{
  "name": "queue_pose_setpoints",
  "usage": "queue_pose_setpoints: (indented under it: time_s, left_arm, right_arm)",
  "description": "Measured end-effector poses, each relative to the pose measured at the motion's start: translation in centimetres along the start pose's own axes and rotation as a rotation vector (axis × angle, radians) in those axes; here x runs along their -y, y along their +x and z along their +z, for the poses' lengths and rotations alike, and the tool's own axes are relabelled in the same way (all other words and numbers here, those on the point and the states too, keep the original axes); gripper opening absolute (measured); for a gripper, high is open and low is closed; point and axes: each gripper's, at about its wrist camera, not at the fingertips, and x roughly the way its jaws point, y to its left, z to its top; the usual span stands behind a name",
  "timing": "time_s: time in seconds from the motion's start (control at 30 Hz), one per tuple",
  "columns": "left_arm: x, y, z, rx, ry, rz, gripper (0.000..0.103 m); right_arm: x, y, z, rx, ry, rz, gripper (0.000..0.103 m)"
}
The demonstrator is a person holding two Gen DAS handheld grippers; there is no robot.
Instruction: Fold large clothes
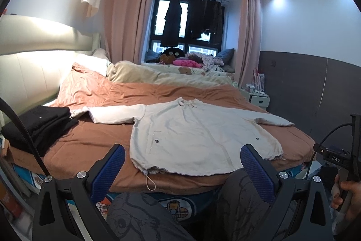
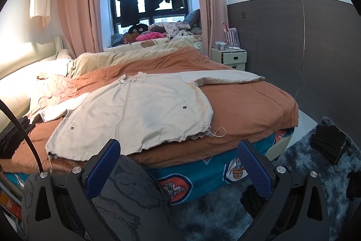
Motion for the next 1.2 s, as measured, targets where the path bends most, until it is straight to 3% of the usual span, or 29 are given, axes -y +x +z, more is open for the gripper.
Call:
queue_pose_setpoints:
  time_s: [0.63,0.87,1.2]
  left_arm:
    - [-0.7,1.1,-0.6,-0.031,-0.009,-0.006,0.103]
    - [-2.1,4.3,0.6,-0.067,-0.012,0.002,0.103]
    - [-6.3,11.4,1.1,-0.17,-0.062,0.03,0.103]
  right_arm:
    - [0.5,0.0,-0.3,-0.009,0.003,-0.019,0.103]
    - [-0.6,2.5,1.2,-0.031,0.008,-0.02,0.103]
    - [-3.4,9.2,4.5,-0.057,-0.003,0.014,0.103]
